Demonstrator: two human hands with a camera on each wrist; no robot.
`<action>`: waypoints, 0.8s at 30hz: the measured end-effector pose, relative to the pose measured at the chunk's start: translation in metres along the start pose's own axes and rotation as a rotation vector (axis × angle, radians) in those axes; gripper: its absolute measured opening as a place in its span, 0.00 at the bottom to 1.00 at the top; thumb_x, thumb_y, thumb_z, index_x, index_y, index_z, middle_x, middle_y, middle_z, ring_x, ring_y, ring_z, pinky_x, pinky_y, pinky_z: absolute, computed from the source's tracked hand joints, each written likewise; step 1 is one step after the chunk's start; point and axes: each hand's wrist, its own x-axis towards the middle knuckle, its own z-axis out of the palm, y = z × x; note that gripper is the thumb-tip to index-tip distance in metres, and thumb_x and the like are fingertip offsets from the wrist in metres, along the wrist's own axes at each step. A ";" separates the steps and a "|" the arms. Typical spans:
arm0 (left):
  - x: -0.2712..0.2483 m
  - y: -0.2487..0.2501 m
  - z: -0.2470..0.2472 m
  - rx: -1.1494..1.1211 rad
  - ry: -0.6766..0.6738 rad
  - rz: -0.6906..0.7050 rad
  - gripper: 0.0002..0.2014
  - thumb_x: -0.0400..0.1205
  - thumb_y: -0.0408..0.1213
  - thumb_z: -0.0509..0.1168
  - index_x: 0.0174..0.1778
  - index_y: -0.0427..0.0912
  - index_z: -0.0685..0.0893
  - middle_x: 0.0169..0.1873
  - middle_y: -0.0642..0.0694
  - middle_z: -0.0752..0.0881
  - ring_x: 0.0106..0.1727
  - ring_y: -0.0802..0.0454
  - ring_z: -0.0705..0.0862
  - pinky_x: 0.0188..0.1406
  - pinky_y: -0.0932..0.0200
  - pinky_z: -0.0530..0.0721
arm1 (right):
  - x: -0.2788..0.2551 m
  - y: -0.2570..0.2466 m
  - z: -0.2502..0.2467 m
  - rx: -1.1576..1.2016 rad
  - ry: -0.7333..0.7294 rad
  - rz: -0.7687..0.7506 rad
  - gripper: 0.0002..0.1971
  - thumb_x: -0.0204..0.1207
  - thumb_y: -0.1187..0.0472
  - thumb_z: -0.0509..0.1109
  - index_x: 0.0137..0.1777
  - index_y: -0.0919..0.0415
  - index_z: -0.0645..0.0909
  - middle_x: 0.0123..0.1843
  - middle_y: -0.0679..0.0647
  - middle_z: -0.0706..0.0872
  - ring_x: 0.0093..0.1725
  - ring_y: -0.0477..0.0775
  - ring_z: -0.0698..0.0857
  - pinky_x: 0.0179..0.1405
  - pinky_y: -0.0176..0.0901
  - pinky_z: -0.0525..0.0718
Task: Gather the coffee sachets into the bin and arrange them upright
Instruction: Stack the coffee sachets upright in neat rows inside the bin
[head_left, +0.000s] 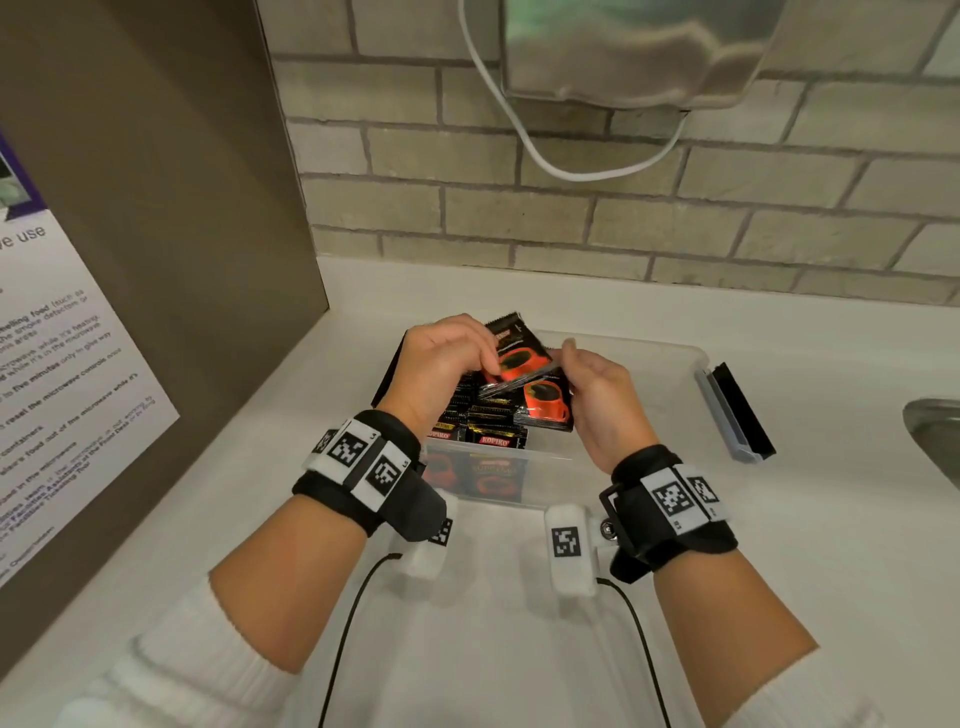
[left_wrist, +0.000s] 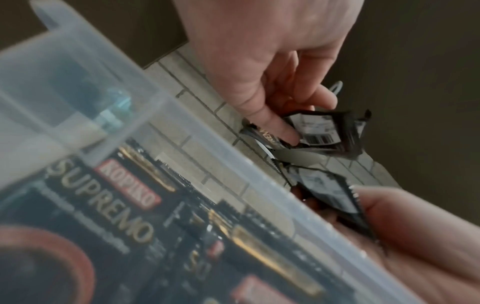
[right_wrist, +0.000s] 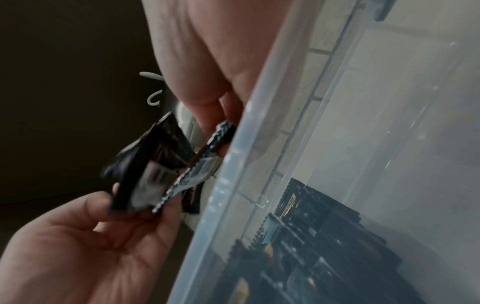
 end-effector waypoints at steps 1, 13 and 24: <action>0.001 0.002 0.000 0.094 -0.021 0.011 0.15 0.65 0.21 0.62 0.17 0.43 0.84 0.30 0.50 0.83 0.43 0.57 0.80 0.50 0.61 0.79 | 0.000 -0.001 -0.001 0.008 -0.011 0.011 0.18 0.85 0.55 0.56 0.46 0.67 0.83 0.49 0.65 0.87 0.46 0.59 0.86 0.54 0.53 0.84; 0.004 0.001 0.001 0.254 0.008 0.012 0.30 0.73 0.21 0.70 0.65 0.53 0.73 0.69 0.52 0.71 0.67 0.57 0.75 0.56 0.65 0.81 | 0.003 0.001 -0.002 -0.092 -0.026 0.003 0.03 0.76 0.67 0.69 0.41 0.64 0.81 0.38 0.57 0.86 0.36 0.51 0.85 0.37 0.41 0.86; 0.001 0.002 0.002 0.224 -0.039 -0.165 0.23 0.77 0.23 0.68 0.68 0.36 0.75 0.48 0.48 0.86 0.47 0.61 0.84 0.54 0.69 0.82 | 0.000 0.003 0.000 -0.185 -0.013 0.021 0.13 0.81 0.56 0.65 0.38 0.62 0.82 0.38 0.57 0.88 0.34 0.53 0.87 0.36 0.45 0.86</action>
